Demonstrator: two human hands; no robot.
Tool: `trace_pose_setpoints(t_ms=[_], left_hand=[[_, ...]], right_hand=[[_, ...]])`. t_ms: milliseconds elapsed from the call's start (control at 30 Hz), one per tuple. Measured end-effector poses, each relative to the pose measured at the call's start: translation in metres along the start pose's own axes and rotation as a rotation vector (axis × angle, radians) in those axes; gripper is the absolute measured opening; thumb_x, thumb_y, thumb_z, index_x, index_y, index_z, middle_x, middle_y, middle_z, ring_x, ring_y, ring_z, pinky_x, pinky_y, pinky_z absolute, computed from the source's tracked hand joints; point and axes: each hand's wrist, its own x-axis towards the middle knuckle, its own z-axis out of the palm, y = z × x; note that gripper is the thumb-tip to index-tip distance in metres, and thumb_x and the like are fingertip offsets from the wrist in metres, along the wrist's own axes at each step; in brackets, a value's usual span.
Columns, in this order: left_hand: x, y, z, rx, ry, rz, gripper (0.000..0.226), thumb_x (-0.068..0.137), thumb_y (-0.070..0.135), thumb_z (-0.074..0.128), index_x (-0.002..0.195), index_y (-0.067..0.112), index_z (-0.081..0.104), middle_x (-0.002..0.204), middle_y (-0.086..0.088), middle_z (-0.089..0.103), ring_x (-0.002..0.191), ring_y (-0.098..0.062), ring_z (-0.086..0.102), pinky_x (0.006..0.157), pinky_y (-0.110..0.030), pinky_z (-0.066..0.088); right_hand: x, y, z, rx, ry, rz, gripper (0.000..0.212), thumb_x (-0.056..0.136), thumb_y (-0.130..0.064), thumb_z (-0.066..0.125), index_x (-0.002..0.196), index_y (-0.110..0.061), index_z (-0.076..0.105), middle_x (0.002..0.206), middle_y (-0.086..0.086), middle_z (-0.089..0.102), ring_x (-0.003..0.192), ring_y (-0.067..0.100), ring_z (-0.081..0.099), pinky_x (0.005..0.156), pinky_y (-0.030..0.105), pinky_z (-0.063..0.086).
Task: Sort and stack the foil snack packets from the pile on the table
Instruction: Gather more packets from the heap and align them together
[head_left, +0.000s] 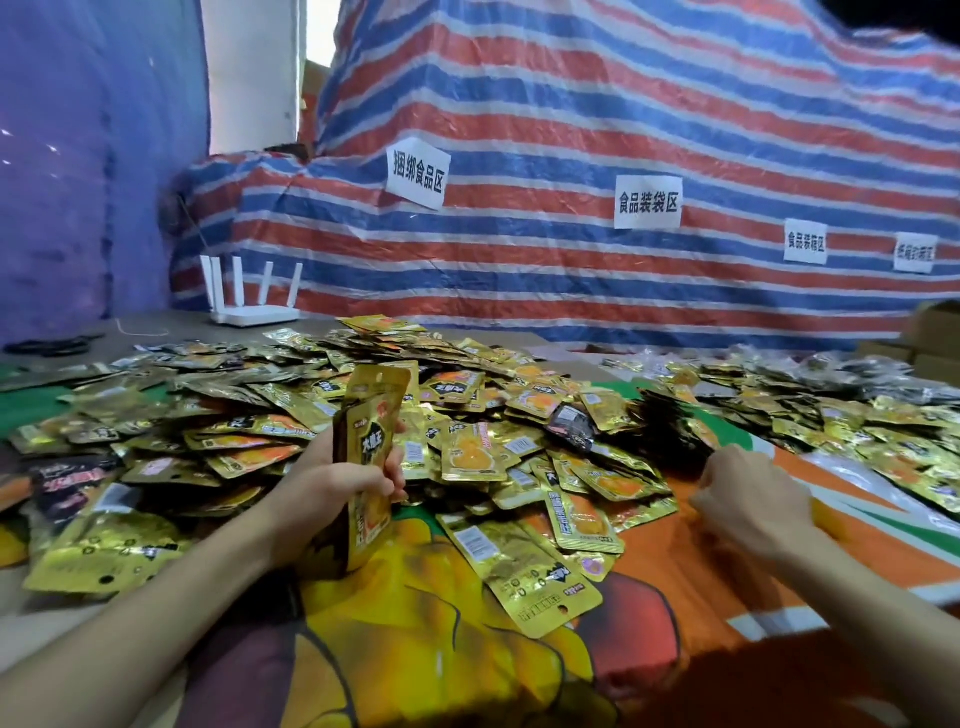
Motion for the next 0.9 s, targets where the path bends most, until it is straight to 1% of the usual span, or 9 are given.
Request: trace_pose_setpoints(t_ms=[100,167,233,300,433,533,667,833,900], left_hand=[[-0.014,0.012,-0.003,0.043,0.104,-0.029,0.064,0.061,0.026,0.086,0.12,0.011,0.068,0.117,-0.022,0.069,0.106,-0.041,0.068,0.099,-0.064,0.049],[-0.026,0.026,0.005,0.02,0.153,0.017,0.068,0.055,0.023,0.088,0.119,0.014,0.068,0.114,-0.019,0.071,0.105,-0.041,0.068,0.095,-0.064,0.051],[-0.042,0.042,0.016,0.005,0.157,0.042,0.068,0.052,0.022,0.087,0.117,0.011,0.069,0.112,-0.02,0.071,0.105,-0.042,0.068,0.096,-0.063,0.051],[-0.058,0.056,0.027,-0.013,0.133,0.024,0.068,0.049,0.026,0.084,0.113,0.008,0.071,0.11,-0.021,0.072,0.105,-0.042,0.068,0.098,-0.062,0.05],[-0.079,0.077,0.043,-0.02,0.177,0.151,0.076,0.042,0.023,0.08,0.115,0.008,0.068,0.106,-0.018,0.073,0.093,-0.03,0.069,0.096,-0.054,0.053],[-0.087,0.084,0.049,-0.023,0.159,0.17,0.076,0.041,0.023,0.08,0.115,0.008,0.069,0.106,-0.019,0.072,0.092,-0.028,0.067,0.095,-0.053,0.052],[-0.091,0.088,0.052,-0.024,0.167,0.161,0.073,0.046,0.017,0.078,0.117,0.006,0.067,0.11,-0.023,0.07,0.095,-0.032,0.066,0.1,-0.061,0.049],[-0.094,0.093,0.056,-0.045,0.185,0.136,0.066,0.056,0.005,0.07,0.122,0.011,0.066,0.115,-0.026,0.068,0.097,-0.035,0.065,0.101,-0.066,0.046],[-0.097,0.098,0.06,-0.059,0.167,0.131,0.067,0.057,0.005,0.07,0.123,0.014,0.066,0.117,-0.027,0.067,0.097,-0.036,0.065,0.101,-0.067,0.045]], right_hand=[[0.002,-0.003,-0.004,0.019,-0.012,0.033,0.011,0.08,-0.008,0.061,0.089,-0.013,0.065,0.088,0.012,0.067,0.085,0.035,0.067,0.068,0.037,0.051],[0.004,-0.003,-0.006,0.017,-0.015,0.058,0.021,0.082,-0.006,0.061,0.099,-0.017,0.067,0.094,0.011,0.066,0.09,0.035,0.065,0.067,0.035,0.045],[0.007,-0.004,-0.008,0.033,-0.022,0.067,0.024,0.084,-0.006,0.062,0.102,-0.019,0.069,0.092,0.009,0.063,0.086,0.033,0.062,0.067,0.034,0.046],[0.008,-0.005,-0.009,0.071,-0.036,0.082,0.02,0.084,-0.008,0.063,0.097,-0.02,0.071,0.089,0.007,0.063,0.08,0.03,0.057,0.067,0.034,0.047],[0.007,-0.008,-0.009,0.185,-0.082,0.13,0.009,0.078,-0.014,0.072,0.085,-0.021,0.071,0.087,0.007,0.069,0.085,0.029,0.063,0.076,0.039,0.056],[0.006,-0.01,-0.01,0.24,-0.108,0.152,0.01,0.076,-0.015,0.077,0.083,-0.02,0.071,0.086,0.006,0.07,0.086,0.027,0.063,0.078,0.04,0.057],[0.009,-0.007,-0.01,0.299,-0.125,0.189,0.012,0.076,-0.008,0.076,0.08,-0.019,0.073,0.086,0.009,0.07,0.086,0.03,0.063,0.078,0.04,0.056],[0.012,-0.005,-0.01,0.238,-0.006,0.215,0.015,0.084,-0.008,0.067,0.096,-0.018,0.07,0.091,0.012,0.066,0.085,0.033,0.057,0.073,0.038,0.046],[0.013,-0.007,-0.012,0.237,0.045,0.166,0.021,0.084,-0.009,0.065,0.103,-0.017,0.067,0.095,0.012,0.067,0.087,0.034,0.059,0.075,0.039,0.05]])
